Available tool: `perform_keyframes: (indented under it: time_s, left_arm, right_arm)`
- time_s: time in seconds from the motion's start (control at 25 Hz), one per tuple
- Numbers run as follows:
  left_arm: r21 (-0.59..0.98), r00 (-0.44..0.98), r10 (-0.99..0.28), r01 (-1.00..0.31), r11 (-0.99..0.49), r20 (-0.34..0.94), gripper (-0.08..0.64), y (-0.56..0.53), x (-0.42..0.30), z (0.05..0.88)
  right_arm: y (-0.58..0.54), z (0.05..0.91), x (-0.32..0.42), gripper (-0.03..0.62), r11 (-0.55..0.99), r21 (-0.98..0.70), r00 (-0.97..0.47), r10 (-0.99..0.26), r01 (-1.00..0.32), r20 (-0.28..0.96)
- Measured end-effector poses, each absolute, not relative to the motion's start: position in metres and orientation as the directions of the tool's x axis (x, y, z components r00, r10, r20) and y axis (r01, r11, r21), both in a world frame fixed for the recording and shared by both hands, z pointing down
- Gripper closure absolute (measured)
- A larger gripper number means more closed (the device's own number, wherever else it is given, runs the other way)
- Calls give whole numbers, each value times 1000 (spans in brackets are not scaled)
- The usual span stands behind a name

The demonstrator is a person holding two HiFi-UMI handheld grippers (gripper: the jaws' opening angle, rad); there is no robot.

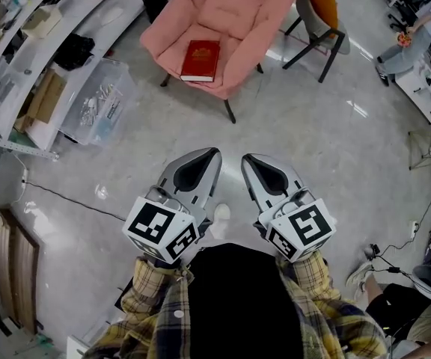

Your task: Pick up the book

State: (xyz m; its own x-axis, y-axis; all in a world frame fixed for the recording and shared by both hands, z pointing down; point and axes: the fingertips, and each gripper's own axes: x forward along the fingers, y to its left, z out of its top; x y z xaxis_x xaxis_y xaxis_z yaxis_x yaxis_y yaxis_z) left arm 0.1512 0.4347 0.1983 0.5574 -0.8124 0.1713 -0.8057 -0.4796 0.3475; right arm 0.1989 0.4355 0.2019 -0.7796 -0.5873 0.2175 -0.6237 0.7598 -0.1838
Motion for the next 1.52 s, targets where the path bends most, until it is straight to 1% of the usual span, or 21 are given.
perform_keyframes:
  time_s: [0.36, 0.8, 1.08, 1.52]
  left_arm:
    - [354, 590, -787, -785, -509, 178, 557, 394, 96, 203]
    - [337, 639, -738, -759, -558, 216, 557, 329, -10, 206]
    - [343, 659, -718, -743, -575, 225, 557, 310, -57, 215]
    - [379, 647, -718, -751, -541, 257, 557, 285, -83, 236]
  right_arm:
    - [399, 209, 142, 575, 727, -227, -761, -606, -648, 231]
    - [334, 210, 38, 575, 667, -247, -711, -662, -703, 236]
    - [323, 224, -8, 575, 644, -256, -693, -671, -721, 264]
    - [296, 241, -23, 575, 631, -267, -684, -656, -729, 318]
